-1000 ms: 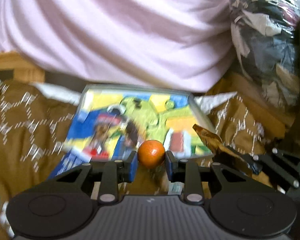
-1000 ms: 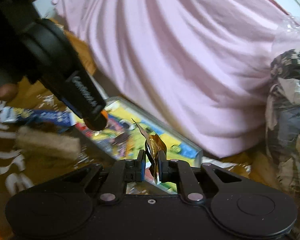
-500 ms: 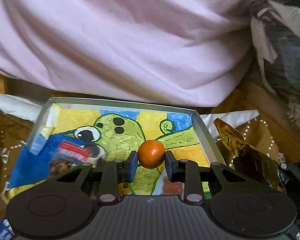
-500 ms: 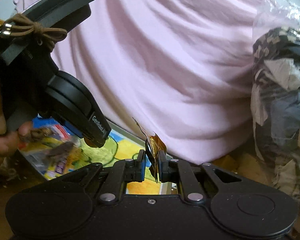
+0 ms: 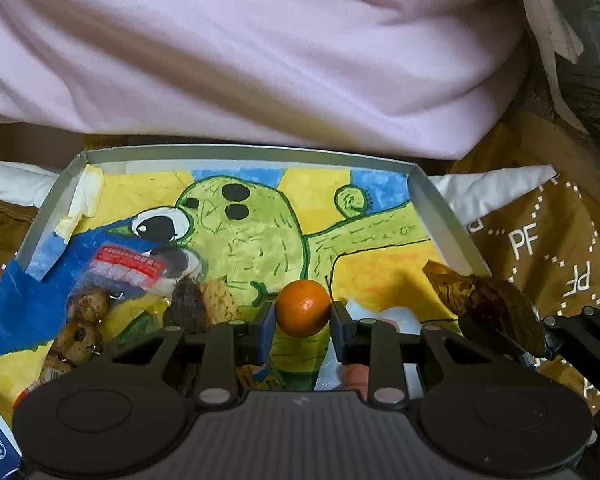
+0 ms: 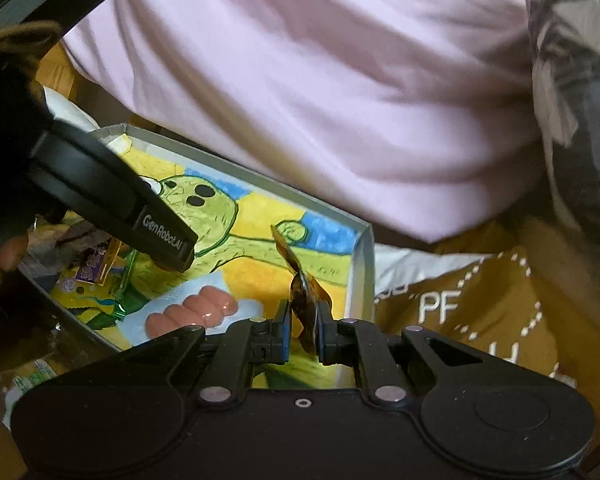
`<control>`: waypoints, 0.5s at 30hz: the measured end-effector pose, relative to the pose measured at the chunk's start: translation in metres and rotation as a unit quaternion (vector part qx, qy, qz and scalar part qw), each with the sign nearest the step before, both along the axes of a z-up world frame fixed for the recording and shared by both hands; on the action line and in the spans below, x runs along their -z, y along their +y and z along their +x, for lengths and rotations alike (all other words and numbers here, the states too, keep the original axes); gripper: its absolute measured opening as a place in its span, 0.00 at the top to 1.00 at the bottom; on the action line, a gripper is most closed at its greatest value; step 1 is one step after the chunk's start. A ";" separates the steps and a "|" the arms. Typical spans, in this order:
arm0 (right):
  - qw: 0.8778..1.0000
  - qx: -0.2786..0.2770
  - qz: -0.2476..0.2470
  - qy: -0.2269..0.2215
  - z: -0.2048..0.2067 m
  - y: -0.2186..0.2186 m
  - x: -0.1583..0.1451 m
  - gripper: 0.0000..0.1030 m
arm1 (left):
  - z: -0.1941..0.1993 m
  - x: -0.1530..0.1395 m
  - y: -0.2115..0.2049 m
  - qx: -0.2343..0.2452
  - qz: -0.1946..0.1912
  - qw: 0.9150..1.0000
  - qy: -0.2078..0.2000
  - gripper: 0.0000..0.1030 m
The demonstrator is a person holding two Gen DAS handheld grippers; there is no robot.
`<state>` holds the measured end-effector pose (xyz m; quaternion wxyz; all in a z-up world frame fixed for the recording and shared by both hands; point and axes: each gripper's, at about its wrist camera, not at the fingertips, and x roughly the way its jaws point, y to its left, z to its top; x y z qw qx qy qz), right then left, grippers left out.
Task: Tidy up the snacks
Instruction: 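Carry the orange ball and gold foil pack over the tray and open both tools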
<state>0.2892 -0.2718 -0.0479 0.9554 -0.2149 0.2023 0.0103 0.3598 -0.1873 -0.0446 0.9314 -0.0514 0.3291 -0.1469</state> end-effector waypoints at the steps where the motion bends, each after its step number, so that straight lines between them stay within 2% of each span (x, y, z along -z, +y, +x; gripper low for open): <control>1: 1.000 0.001 0.003 0.003 0.002 0.000 0.000 0.87 | 0.000 0.000 0.000 -0.001 0.001 1.000 0.002 0.69; 5: 1.000 -0.002 0.018 0.014 0.006 -0.002 -0.001 0.86 | 0.001 0.002 0.000 -0.004 0.004 1.000 0.012 0.68; 9: 0.999 -0.006 0.030 0.022 0.006 -0.002 0.000 0.77 | 0.002 0.002 0.002 -0.008 -0.002 1.000 0.023 0.68; 10: 0.999 -0.007 0.035 0.023 0.006 -0.001 -0.001 0.73 | 0.002 0.001 0.003 -0.010 -0.005 1.000 0.025 0.68; 12: 0.999 -0.010 0.045 0.027 0.004 0.000 -0.002 0.66 | 0.000 -0.002 0.005 -0.013 -0.009 1.000 0.024 0.59; 15: 0.996 -0.016 0.078 0.034 0.003 -0.001 -0.007 0.51 | -0.003 -0.007 0.012 -0.022 -0.015 0.999 0.022 0.52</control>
